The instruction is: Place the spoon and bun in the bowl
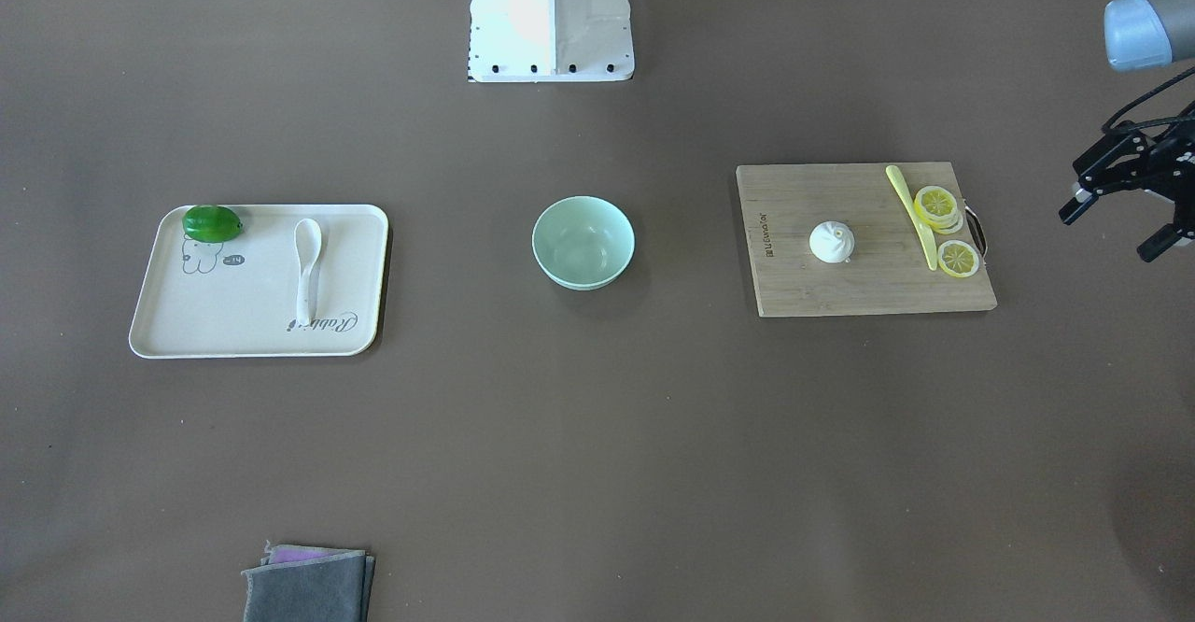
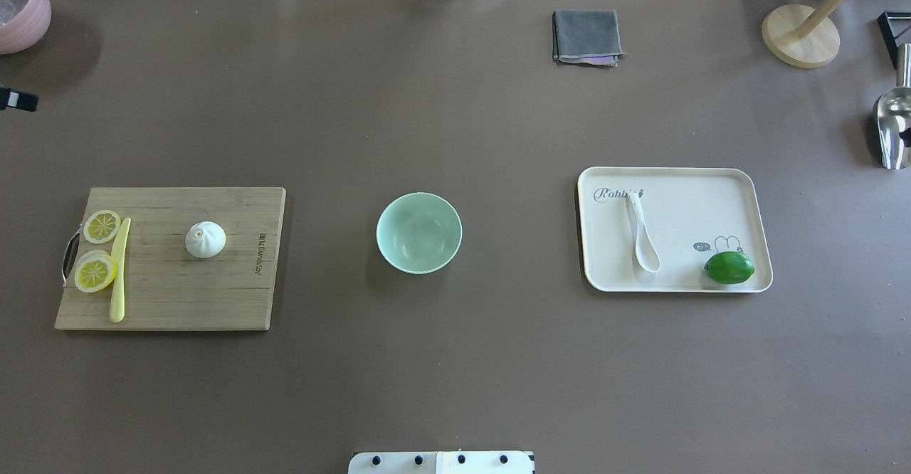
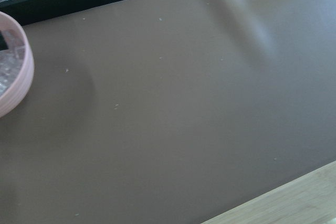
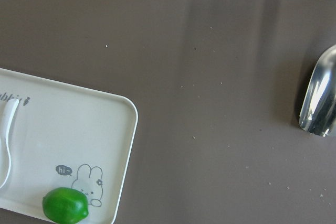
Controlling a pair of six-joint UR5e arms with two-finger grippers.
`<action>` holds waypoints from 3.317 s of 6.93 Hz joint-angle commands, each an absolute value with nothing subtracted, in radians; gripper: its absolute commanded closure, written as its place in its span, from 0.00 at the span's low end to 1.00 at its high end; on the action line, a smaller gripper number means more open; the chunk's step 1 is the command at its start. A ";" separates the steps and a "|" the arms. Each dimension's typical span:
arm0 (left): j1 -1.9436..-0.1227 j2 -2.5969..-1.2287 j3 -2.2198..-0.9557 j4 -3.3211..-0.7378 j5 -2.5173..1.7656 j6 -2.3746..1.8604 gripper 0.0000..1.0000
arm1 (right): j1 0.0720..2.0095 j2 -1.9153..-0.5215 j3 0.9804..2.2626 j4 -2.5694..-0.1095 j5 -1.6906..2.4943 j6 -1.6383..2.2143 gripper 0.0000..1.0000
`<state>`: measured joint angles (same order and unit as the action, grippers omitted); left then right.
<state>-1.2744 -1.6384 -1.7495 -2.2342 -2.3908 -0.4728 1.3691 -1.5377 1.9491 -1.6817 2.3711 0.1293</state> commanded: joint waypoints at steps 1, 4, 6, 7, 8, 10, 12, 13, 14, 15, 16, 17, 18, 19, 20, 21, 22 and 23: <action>-1.178 -1.722 -1.744 -2.174 -2.338 -0.671 0.02 | 1.298 -1.503 1.927 -1.652 2.379 0.176 0.00; -0.996 -1.730 -1.795 -2.174 -2.131 -0.735 0.02 | 1.123 -1.413 1.922 -1.603 2.338 0.560 0.00; -0.939 -1.743 -1.795 -2.171 -2.105 -0.751 0.02 | 0.998 -1.362 1.918 -1.594 2.229 0.725 0.00; -0.910 -1.743 -1.795 -2.171 -2.082 -0.770 0.02 | 0.945 -1.336 1.896 -1.583 2.200 0.805 0.00; -0.866 -1.741 -1.801 -2.171 -2.022 -0.773 0.02 | 0.904 -1.321 1.857 -1.519 2.178 0.865 0.00; -0.862 -1.730 -1.813 -2.172 -2.020 -0.773 0.02 | 0.830 -1.307 1.760 -1.387 2.139 0.922 0.00; -0.862 -1.730 -1.807 -2.172 -2.020 -0.772 0.02 | 0.778 -1.251 1.705 -1.382 2.085 0.950 0.00; -0.862 -1.732 -1.807 -2.172 -2.020 -0.772 0.02 | 0.758 -1.241 1.694 -1.382 2.071 0.948 0.01; -0.862 -1.732 -1.807 -2.172 -2.020 -0.772 0.02 | 0.755 -1.233 1.672 -1.381 2.059 0.942 0.01; -0.862 -1.735 -1.804 -2.172 -2.020 -0.772 0.02 | 0.752 -1.233 1.654 -1.381 2.059 0.937 0.02; -0.862 -1.736 -1.804 -2.172 -2.022 -0.770 0.02 | 0.749 -1.238 1.617 -1.317 2.059 0.939 0.02; -0.862 -1.736 -1.805 -2.172 -2.023 -0.770 0.02 | 0.744 -1.236 1.591 -1.265 2.060 0.951 0.03; -0.862 -1.735 -1.807 -2.174 -2.028 -0.770 0.02 | 0.747 -1.244 1.629 -1.273 2.069 0.953 0.04; -0.862 -1.730 -1.809 -2.177 -2.029 -0.769 0.02 | 0.747 -1.253 1.638 -1.278 2.068 0.953 0.04; -0.862 -1.730 -1.809 -2.177 -2.029 -0.769 0.02 | 0.747 -1.262 1.641 -1.278 2.063 0.953 0.06; -0.862 -1.730 -1.810 -2.177 -2.029 -0.769 0.02 | 0.746 -1.266 1.641 -1.278 2.060 0.953 0.09; -0.862 -1.730 -1.810 -2.177 -2.029 -0.769 0.02 | 0.736 -1.269 1.638 -1.278 2.057 0.953 0.18; -0.862 -1.730 -1.812 -2.177 -2.028 -0.770 0.02 | 0.735 -1.269 1.634 -1.278 2.057 0.953 0.30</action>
<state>-0.8621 -1.7304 -1.8103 -2.1767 -2.0292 -0.7688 0.7392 -1.2667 1.6381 -1.2778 2.0586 0.9526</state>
